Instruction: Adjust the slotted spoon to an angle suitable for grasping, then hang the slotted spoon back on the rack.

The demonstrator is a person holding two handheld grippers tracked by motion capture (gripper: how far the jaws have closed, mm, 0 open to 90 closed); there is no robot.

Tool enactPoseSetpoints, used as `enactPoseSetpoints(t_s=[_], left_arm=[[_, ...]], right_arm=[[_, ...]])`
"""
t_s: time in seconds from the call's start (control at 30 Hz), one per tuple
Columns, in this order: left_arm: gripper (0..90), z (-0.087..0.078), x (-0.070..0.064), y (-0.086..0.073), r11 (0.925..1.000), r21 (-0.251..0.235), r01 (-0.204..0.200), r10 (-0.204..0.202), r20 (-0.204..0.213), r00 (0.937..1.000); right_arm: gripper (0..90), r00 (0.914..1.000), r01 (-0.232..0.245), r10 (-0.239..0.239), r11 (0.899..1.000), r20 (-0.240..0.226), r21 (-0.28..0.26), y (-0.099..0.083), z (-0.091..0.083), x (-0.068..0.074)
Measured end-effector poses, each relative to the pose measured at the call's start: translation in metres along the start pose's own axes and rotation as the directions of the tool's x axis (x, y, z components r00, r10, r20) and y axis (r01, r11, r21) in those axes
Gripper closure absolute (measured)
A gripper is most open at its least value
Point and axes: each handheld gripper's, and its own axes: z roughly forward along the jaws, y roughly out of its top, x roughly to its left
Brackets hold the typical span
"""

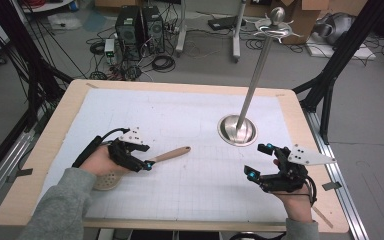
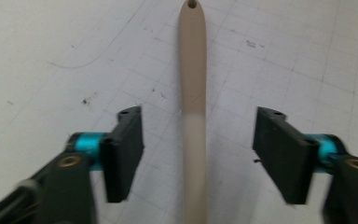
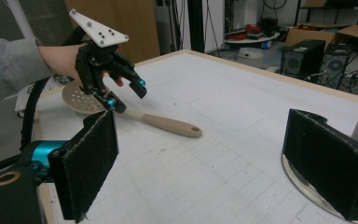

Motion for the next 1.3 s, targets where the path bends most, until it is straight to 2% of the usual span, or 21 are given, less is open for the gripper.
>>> enactPoseSetpoints(t_s=[0.03,0.07,0.1,0.13,0.4,0.43,0.47,0.53,0.57,0.7,0.8,0.83,0.9,0.93,1.07,1.1,1.17,1.3], left_arm=[[26.8,-0.002,0.000,-0.001,0.9999,0.010,0.004,-0.004,-0.005,1.0000],[22.7,-0.003,-0.001,-0.002,0.9999,0.012,0.006,-0.006,-0.001,1.0000],[15.4,-0.005,-0.002,-0.004,0.9994,0.001,0.034,-0.034,0.006,0.9994],[14.6,-0.006,-0.002,-0.005,0.9991,0.010,0.042,-0.042,0.013,0.9990],[14.6,-0.008,-0.003,-0.012,0.9973,0.038,0.062,-0.062,0.010,0.9980],[14.6,-0.007,-0.002,-0.013,0.9952,0.050,0.084,-0.085,0.012,0.9963],[14.6,-0.007,-0.002,-0.013,0.9952,0.050,0.084,-0.085,0.012,0.9963],[14.6,-0.007,-0.002,-0.013,0.9956,0.057,0.075,-0.075,-0.002,0.9972],[14.8,-0.007,-0.002,-0.013,0.9951,0.055,0.083,-0.082,-0.010,0.9966],[21.5,-0.007,-0.001,-0.014,0.9951,0.069,0.071,-0.070,-0.018,0.9974],[23.1,-0.007,-0.001,-0.015,0.9943,0.073,0.078,-0.077,-0.013,0.9969],[24.0,-0.006,0.000,-0.015,0.9937,0.092,0.063,-0.063,-0.004,0.9980],[25.2,-0.005,-0.001,-0.016,0.9936,0.091,0.067,-0.067,-0.007,0.9977],[26.7,-0.004,0.001,-0.017,0.9918,0.114,0.056,-0.057,-0.001,0.9984],[32.1,-0.003,0.002,-0.018,0.9895,0.135,0.050,-0.050,0.000,0.9987],[33.7,-0.001,0.001,-0.019,0.9904,0.119,0.071,-0.070,-0.006,0.9975],[35.6,-0.001,0.004,-0.020,0.9886,0.135,0.068,-0.067,-0.011,0.9977],[40.3,-0.001,0.006,-0.021,0.9854,0.144,0.090,-0.089,-0.014,0.9960]], right_arm=[[9.3,1.0000,-0.001,0.001,1.000,0.000,0.001,0.000,0.000,0.000],[9.3,1.0000,0.002,-0.002,1.000,0.000,0.003,0.000,0.001,0.000],[9.3,1.0000,0.003,-0.003,1.000,-0.002,0.005,0.000,0.001,0.000],[9.3,1.0000,0.004,-0.004,1.000,-0.001,0.005,0.000,0.002,-0.001],[9.3,1.0000,0.000,0.000,1.000,-0.003,0.006,0.000,0.003,0.000],[9.3,1.0000,0.008,-0.008,1.000,-0.005,0.006,0.000,0.004,0.000],[9.3,1.0000,0.008,-0.008,1.000,-0.005,0.006,0.000,0.004,0.000],[9.3,1.0000,0.007,-0.007,1.000,-0.006,0.010,0.000,0.004,0.000],[9.3,1.0000,0.007,-0.007,1.000,-0.004,0.007,0.000,0.004,0.000],[9.3,1.0000,0.000,0.000,1.000,-0.003,0.008,0.000,0.003,0.000],[9.3,1.0000,0.001,-0.001,1.000,-0.005,0.009,0.000,0.002,0.000],[9.3,1.0000,0.003,-0.003,1.000,-0.005,0.006,0.000,0.002,0.000],[9.3,1.0000,0.002,-0.002,1.000,-0.005,0.006,0.000,0.002,0.000],[9.3,1.0000,0.002,-0.002,1.000,-0.005,0.007,0.000,0.002,0.000],[9.3,1.0000,0.003,-0.003,1.000,-0.006,0.005,0.000,0.002,0.000],[9.3,1.0000,0.003,-0.003,1.000,-0.006,0.005,0.000,0.002,0.000],[9.3,1.0000,0.002,-0.002,1.000,-0.004,0.004,0.000,0.002,-0.001],[12.0,0.9996,-0.002,0.002,1.000,-0.027,0.016,0.000,0.003,0.000]])
